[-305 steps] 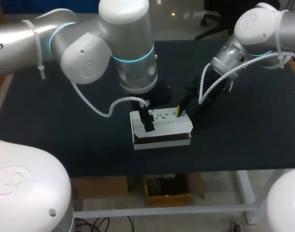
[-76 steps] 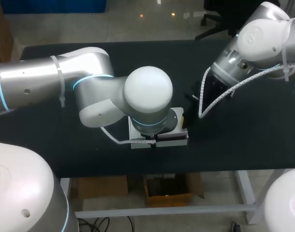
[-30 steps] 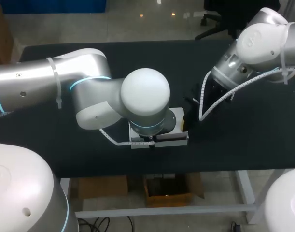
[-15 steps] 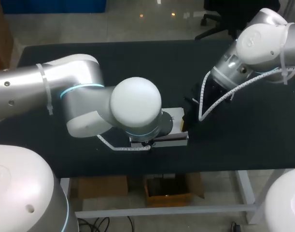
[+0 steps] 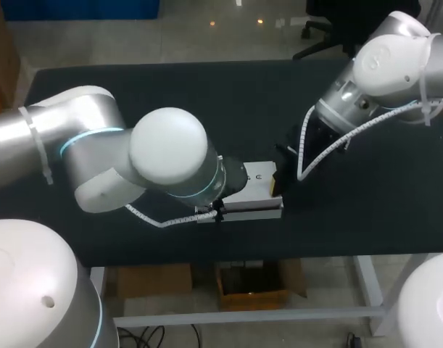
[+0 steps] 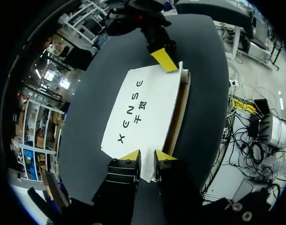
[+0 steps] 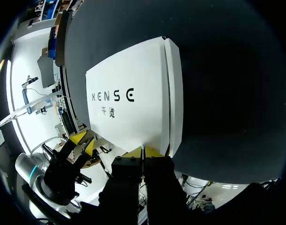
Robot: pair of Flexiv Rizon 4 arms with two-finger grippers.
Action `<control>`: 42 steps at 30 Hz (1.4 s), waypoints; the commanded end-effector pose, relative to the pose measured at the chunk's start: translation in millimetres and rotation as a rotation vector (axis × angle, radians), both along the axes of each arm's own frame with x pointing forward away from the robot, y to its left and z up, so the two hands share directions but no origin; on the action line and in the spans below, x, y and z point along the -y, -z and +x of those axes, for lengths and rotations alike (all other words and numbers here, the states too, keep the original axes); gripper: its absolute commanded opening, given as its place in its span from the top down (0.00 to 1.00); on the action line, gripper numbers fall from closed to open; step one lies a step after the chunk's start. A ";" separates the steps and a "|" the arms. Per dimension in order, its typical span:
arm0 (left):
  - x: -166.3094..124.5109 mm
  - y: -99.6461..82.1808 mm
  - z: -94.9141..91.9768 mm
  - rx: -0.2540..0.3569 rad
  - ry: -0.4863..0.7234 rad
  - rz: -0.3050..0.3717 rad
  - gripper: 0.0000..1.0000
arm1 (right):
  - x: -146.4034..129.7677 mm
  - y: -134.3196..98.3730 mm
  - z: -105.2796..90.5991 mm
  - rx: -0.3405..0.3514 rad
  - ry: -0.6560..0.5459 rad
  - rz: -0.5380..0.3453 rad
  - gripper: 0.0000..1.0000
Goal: Assemble the packaging by folding the flat box into shape, placing the metal phone stand inside, and closing the box properly
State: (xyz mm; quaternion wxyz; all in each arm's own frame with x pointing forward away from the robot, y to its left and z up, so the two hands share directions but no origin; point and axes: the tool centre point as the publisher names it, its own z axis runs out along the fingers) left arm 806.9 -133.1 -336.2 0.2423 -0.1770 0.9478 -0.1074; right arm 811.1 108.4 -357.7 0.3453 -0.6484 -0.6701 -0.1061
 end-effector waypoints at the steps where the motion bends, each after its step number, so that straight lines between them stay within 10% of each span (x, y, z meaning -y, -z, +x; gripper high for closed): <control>1: -12.3 -2.5 6.5 -0.026 0.011 -0.054 1.00 | -1.5 0.5 -0.1 -0.002 -0.002 -0.003 1.00; 42: -15.6 23.3 16.9 -0.139 -0.021 -0.091 1.00 | 1.7 5.9 0.2 -0.012 0.003 -0.007 1.00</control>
